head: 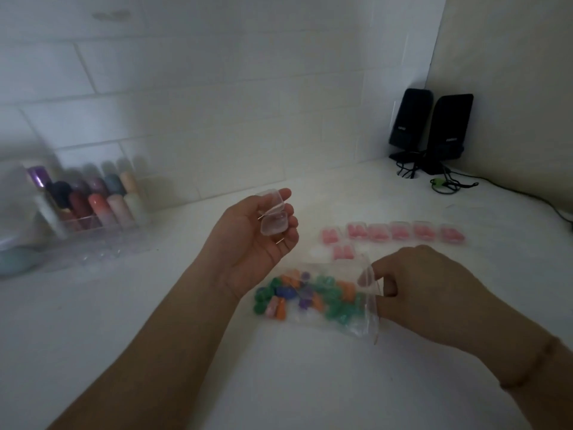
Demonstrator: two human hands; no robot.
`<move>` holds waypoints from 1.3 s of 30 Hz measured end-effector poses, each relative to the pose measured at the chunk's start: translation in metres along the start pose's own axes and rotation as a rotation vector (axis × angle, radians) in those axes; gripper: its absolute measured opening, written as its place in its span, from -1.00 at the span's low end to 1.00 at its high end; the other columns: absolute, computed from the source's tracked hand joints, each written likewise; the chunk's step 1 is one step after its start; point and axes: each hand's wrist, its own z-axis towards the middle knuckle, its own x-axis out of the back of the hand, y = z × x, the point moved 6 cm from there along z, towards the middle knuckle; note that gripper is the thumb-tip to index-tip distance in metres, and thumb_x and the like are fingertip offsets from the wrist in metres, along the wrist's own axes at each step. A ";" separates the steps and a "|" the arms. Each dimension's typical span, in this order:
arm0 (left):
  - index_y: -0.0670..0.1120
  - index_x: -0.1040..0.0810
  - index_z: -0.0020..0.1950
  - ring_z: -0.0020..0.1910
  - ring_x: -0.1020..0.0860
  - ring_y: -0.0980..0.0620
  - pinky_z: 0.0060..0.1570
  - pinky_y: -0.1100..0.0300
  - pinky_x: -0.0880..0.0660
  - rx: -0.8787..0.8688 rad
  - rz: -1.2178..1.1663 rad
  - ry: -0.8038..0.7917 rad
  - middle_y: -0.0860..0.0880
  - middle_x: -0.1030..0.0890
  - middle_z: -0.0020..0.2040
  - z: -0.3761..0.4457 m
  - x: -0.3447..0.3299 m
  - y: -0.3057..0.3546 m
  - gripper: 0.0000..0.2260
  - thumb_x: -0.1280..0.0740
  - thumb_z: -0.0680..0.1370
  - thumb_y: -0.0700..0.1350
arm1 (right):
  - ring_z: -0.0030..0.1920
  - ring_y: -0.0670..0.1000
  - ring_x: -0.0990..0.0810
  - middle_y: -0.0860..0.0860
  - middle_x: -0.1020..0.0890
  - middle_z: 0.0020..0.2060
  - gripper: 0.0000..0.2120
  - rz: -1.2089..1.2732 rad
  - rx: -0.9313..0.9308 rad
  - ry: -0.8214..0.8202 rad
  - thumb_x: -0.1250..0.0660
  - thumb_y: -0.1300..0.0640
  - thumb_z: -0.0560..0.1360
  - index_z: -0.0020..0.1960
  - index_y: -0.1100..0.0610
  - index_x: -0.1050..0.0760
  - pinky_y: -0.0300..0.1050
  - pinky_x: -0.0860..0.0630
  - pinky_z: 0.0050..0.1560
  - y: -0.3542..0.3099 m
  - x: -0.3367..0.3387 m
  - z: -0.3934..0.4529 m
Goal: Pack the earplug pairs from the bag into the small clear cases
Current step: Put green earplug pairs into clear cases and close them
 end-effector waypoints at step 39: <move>-0.27 -0.57 0.22 -0.05 -0.55 -0.07 -0.07 0.04 -0.61 0.214 0.236 -0.365 -0.17 -0.54 0.10 -0.028 -0.041 -0.038 -0.51 -0.47 0.36 -0.06 | -0.36 -0.05 -0.52 -0.24 -0.58 -0.07 -0.78 0.310 0.410 0.292 -0.30 -0.02 0.51 0.12 -0.16 -0.61 -0.11 -0.49 -0.32 -0.034 0.022 -0.008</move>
